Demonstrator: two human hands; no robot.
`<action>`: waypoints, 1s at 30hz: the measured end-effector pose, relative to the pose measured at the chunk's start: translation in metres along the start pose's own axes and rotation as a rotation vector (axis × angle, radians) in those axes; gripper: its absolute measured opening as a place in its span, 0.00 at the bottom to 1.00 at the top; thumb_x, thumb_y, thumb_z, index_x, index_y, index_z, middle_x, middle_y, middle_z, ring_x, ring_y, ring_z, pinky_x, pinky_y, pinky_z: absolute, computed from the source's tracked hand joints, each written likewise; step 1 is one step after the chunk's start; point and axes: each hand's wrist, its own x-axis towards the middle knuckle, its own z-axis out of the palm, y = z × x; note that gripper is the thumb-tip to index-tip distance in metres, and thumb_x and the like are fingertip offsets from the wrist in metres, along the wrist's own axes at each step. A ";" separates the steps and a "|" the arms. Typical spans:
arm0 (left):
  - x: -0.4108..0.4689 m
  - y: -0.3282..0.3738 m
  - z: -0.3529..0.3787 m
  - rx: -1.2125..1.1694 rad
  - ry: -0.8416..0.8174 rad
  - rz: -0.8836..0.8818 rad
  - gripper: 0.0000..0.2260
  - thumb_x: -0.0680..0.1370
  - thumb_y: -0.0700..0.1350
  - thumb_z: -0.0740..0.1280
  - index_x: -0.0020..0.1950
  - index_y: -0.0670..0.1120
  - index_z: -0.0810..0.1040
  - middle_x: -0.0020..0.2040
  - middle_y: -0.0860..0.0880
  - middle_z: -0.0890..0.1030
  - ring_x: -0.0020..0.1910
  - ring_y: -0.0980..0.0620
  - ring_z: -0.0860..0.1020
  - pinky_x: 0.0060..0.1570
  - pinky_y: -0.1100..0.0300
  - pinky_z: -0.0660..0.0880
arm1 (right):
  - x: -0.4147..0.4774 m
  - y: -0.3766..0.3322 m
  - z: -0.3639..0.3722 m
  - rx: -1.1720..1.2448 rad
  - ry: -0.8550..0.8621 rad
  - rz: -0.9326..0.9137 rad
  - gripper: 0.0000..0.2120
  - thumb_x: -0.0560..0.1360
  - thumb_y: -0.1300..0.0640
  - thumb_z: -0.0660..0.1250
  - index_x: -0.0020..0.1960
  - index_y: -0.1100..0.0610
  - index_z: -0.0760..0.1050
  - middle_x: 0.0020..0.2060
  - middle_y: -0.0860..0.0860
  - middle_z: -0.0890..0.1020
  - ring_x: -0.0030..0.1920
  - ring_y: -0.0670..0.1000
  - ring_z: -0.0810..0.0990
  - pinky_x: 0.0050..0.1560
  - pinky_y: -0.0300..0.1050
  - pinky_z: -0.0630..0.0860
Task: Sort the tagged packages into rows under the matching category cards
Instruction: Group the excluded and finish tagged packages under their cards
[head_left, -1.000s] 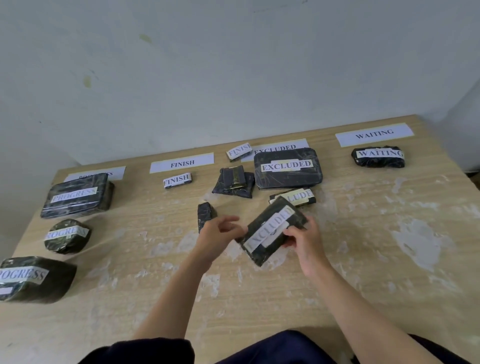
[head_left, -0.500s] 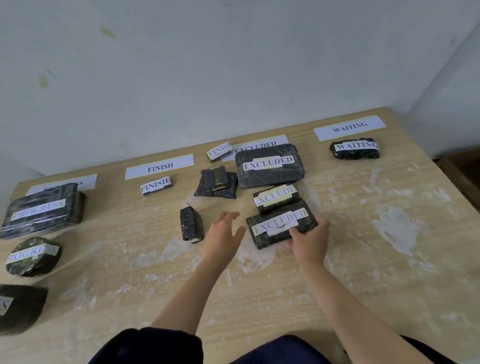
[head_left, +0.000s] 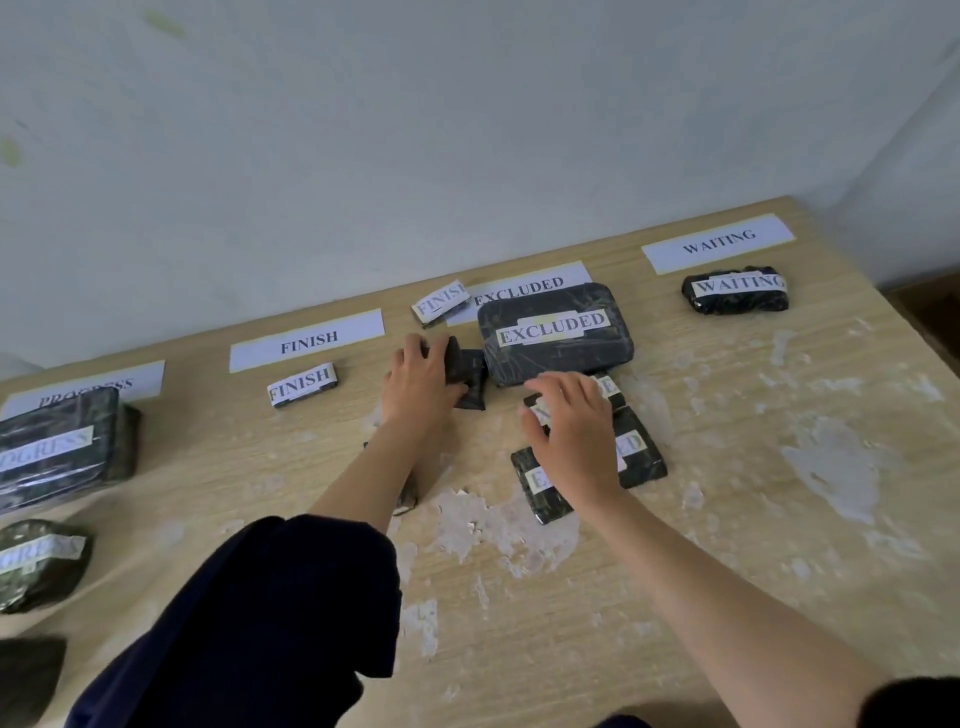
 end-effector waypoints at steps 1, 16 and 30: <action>0.003 -0.003 -0.002 -0.026 0.008 -0.006 0.30 0.74 0.52 0.70 0.71 0.46 0.63 0.65 0.40 0.66 0.63 0.39 0.67 0.61 0.45 0.69 | 0.011 -0.004 0.002 0.011 -0.002 -0.025 0.11 0.74 0.54 0.64 0.53 0.58 0.77 0.50 0.52 0.81 0.54 0.55 0.76 0.50 0.51 0.74; -0.036 -0.090 -0.055 -0.866 0.113 -0.307 0.23 0.72 0.57 0.70 0.64 0.53 0.74 0.53 0.53 0.80 0.51 0.56 0.79 0.49 0.63 0.74 | 0.164 -0.055 0.085 -0.177 -0.481 -0.102 0.25 0.76 0.58 0.61 0.72 0.54 0.62 0.72 0.55 0.65 0.70 0.59 0.63 0.66 0.59 0.64; -0.080 -0.130 -0.034 -1.448 0.048 -0.758 0.10 0.78 0.43 0.66 0.58 0.42 0.76 0.47 0.45 0.82 0.43 0.51 0.79 0.37 0.62 0.76 | 0.097 -0.120 0.082 0.134 -0.333 -0.193 0.20 0.72 0.59 0.69 0.63 0.60 0.72 0.57 0.56 0.72 0.61 0.55 0.68 0.57 0.44 0.71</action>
